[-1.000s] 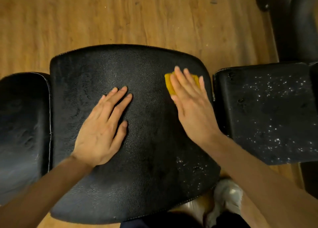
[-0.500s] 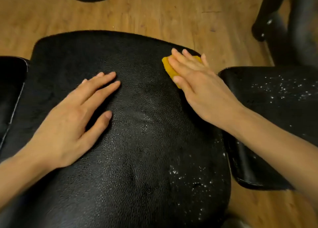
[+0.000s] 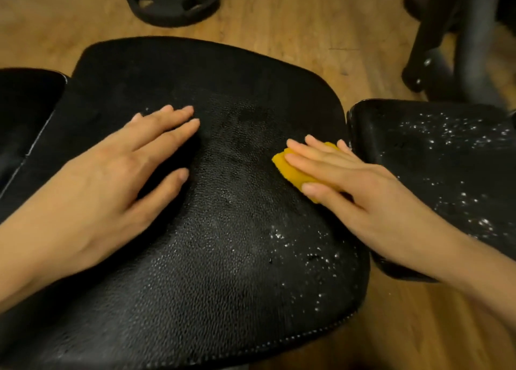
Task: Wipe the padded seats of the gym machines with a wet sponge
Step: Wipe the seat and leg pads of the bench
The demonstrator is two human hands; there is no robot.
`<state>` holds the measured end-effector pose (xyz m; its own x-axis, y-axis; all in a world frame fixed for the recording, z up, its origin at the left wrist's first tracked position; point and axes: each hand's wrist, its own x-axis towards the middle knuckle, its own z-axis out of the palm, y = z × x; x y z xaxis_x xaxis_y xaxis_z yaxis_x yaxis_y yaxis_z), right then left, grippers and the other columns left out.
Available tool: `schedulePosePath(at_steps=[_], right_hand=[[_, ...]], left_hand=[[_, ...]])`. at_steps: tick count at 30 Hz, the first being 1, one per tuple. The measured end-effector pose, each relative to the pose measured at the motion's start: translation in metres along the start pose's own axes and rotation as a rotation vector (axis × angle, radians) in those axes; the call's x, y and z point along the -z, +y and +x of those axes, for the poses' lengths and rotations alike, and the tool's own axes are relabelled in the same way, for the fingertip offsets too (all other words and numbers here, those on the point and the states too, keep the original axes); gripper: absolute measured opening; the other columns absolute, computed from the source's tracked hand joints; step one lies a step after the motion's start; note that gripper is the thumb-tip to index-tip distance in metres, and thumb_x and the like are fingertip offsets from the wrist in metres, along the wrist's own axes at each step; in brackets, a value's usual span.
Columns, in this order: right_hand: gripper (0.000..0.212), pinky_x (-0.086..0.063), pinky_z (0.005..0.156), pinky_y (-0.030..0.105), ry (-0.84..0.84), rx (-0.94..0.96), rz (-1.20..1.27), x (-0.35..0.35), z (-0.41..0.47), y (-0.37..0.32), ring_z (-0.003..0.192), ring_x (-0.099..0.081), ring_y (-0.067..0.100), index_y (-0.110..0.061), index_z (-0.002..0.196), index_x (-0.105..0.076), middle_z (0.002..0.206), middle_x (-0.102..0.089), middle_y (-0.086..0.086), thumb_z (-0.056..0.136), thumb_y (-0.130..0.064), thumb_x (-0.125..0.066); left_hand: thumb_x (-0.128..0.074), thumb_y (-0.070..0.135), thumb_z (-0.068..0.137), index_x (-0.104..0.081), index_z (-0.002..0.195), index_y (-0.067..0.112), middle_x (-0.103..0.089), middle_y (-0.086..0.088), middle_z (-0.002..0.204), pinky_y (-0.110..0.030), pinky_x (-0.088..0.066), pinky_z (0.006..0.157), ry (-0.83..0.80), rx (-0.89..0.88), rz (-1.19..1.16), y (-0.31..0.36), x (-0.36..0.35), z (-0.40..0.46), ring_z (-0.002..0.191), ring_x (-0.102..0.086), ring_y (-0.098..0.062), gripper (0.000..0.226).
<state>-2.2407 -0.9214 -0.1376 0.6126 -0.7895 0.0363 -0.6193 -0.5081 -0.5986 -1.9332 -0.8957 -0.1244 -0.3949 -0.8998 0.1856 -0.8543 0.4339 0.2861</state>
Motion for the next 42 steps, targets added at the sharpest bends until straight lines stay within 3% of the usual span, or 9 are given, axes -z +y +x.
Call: schedulePosePath(at_steps=[5, 10, 15, 20, 23, 29, 33, 37, 42], right_hand=[[0.044, -0.004, 0.124, 0.034, 0.025, 0.016, 0.01, -0.01, 0.015, -0.017, 0.145, -0.016, -0.002, -0.026, 0.145, -0.04, 0.154, -0.029, -0.017, 0.102, -0.03, -0.043], [0.045, 0.001, 0.121, 0.025, -0.065, 0.174, -0.063, -0.026, 0.028, -0.035, 0.146, -0.015, 0.002, -0.024, 0.148, -0.035, 0.157, -0.027, -0.011, 0.104, -0.028, -0.04], [0.044, -0.009, 0.124, 0.039, 0.027, 0.02, 0.015, -0.004, -0.029, -0.007, 0.144, -0.019, -0.004, -0.029, 0.144, -0.04, 0.153, -0.032, -0.018, 0.101, -0.032, -0.041], [0.045, 0.004, 0.12, 0.027, -0.07, 0.136, -0.081, -0.042, 0.02, -0.063, 0.147, -0.014, 0.004, -0.022, 0.148, -0.034, 0.157, -0.025, -0.01, 0.104, -0.024, -0.04], [0.047, 0.002, 0.122, 0.026, -0.121, 0.183, -0.108, -0.031, 0.001, -0.049, 0.147, -0.011, 0.002, -0.025, 0.15, -0.029, 0.158, -0.022, -0.013, 0.104, -0.028, -0.037], [0.044, -0.002, 0.123, 0.038, -0.069, -0.014, -0.048, -0.013, -0.037, -0.036, 0.146, -0.014, 0.001, -0.027, 0.147, -0.036, 0.155, -0.026, -0.015, 0.104, -0.022, -0.04], [0.045, 0.003, 0.121, 0.031, -0.135, 0.054, -0.059, -0.047, -0.017, -0.088, 0.147, -0.013, 0.005, -0.022, 0.148, -0.033, 0.158, -0.024, -0.01, 0.104, -0.02, -0.038], [0.045, -0.002, 0.123, 0.032, -0.156, 0.051, -0.074, -0.028, -0.045, -0.065, 0.146, -0.013, -0.002, -0.028, 0.148, -0.032, 0.156, -0.024, -0.017, 0.104, -0.023, -0.038], [0.042, -0.003, 0.123, 0.037, -0.014, -0.097, 0.006, -0.031, -0.049, -0.066, 0.145, -0.017, -0.002, -0.027, 0.145, -0.039, 0.154, -0.029, -0.015, 0.103, -0.022, -0.041]], left_hand=[[-0.023, 0.058, 0.099, -0.024, 0.155, 0.029, -0.018, 0.019, 0.161, -0.023, -0.009, 0.121, -0.032, 0.089, -0.035, 0.012, -0.009, -0.043, 0.149, -0.015, -0.002, 0.063], [-0.019, 0.061, 0.097, -0.023, 0.155, 0.027, -0.014, 0.019, 0.162, -0.02, -0.004, 0.12, -0.056, 0.102, -0.047, 0.014, -0.012, -0.046, 0.149, -0.01, 0.0, 0.067], [-0.021, 0.057, 0.094, -0.023, 0.155, 0.025, -0.015, 0.017, 0.162, -0.018, -0.003, 0.121, -0.036, 0.126, -0.031, 0.017, -0.013, -0.046, 0.148, -0.007, 0.005, 0.068], [-0.019, 0.056, 0.092, -0.025, 0.155, 0.021, -0.016, 0.012, 0.163, -0.019, -0.003, 0.121, -0.043, 0.144, -0.019, 0.023, -0.01, -0.046, 0.149, -0.009, 0.001, 0.071], [-0.016, 0.057, 0.09, -0.025, 0.154, 0.019, -0.015, 0.01, 0.162, -0.021, -0.003, 0.121, -0.045, 0.145, -0.015, 0.026, -0.009, -0.046, 0.149, -0.009, -0.002, 0.075], [-0.028, 0.048, 0.099, -0.025, 0.154, 0.014, -0.017, 0.003, 0.163, -0.029, -0.006, 0.122, -0.057, 0.152, -0.002, 0.025, -0.011, -0.045, 0.15, -0.013, -0.01, 0.064], [-0.037, 0.028, 0.103, -0.025, 0.154, 0.011, -0.018, -0.001, 0.163, -0.03, -0.006, 0.123, -0.046, 0.16, -0.01, 0.025, -0.011, -0.043, 0.151, -0.013, -0.014, 0.055], [-0.035, 0.031, 0.103, -0.024, 0.154, 0.011, -0.018, -0.001, 0.163, -0.031, -0.006, 0.123, -0.047, 0.152, -0.017, 0.023, -0.011, -0.044, 0.15, -0.013, -0.014, 0.056], [-0.034, 0.034, 0.101, -0.027, 0.153, 0.01, -0.02, -0.002, 0.162, -0.028, -0.007, 0.122, -0.022, 0.143, -0.03, 0.023, -0.011, -0.042, 0.15, -0.015, -0.014, 0.058]])
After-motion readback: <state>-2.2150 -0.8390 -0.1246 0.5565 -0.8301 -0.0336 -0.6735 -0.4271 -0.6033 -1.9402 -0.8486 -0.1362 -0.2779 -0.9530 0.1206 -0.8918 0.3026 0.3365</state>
